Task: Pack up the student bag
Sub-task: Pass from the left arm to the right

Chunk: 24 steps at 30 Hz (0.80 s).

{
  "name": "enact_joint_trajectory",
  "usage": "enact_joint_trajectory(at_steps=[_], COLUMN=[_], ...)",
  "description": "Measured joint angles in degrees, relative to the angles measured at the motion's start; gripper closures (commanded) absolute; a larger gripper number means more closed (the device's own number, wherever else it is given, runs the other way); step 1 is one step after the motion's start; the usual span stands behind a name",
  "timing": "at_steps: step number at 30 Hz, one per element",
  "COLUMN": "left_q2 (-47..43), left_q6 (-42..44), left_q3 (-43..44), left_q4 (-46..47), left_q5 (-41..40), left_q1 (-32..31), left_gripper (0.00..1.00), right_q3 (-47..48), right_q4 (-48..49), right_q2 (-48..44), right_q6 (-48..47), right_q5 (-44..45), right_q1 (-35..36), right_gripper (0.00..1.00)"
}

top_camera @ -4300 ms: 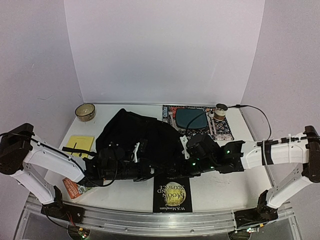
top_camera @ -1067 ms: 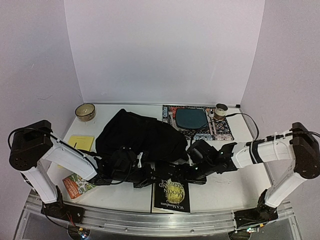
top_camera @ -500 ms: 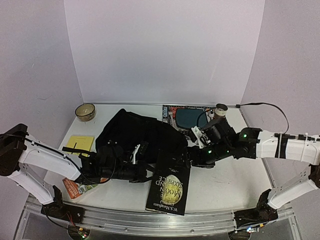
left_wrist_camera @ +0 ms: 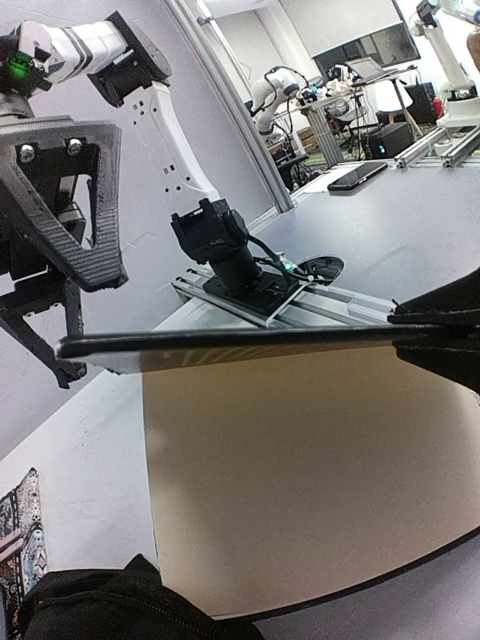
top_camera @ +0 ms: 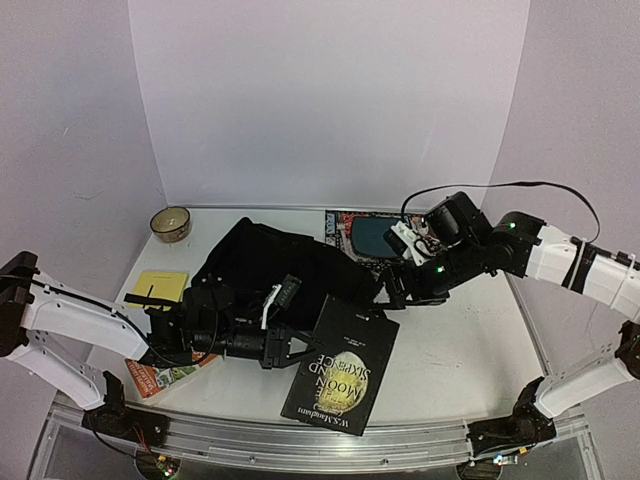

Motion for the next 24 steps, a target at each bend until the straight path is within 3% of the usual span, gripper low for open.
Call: enact_joint_trajectory(at_steps=[15, 24], left_q2=[1.8, 3.3], left_q6=[2.4, 4.0], left_q3=[-0.6, -1.9], left_q4=[7.4, 12.6], left_q5=[1.3, 1.7], left_q1=[0.0, 0.0], left_gripper=[1.0, 1.0], right_q3=[-1.2, -1.7], right_q4=[-3.7, -2.5], right_q2=[6.3, 7.4], right_q6=[-3.2, -4.1], right_q5=[-14.3, -21.0], right_q1=[-1.7, -1.8], right_gripper=[0.02, 0.15])
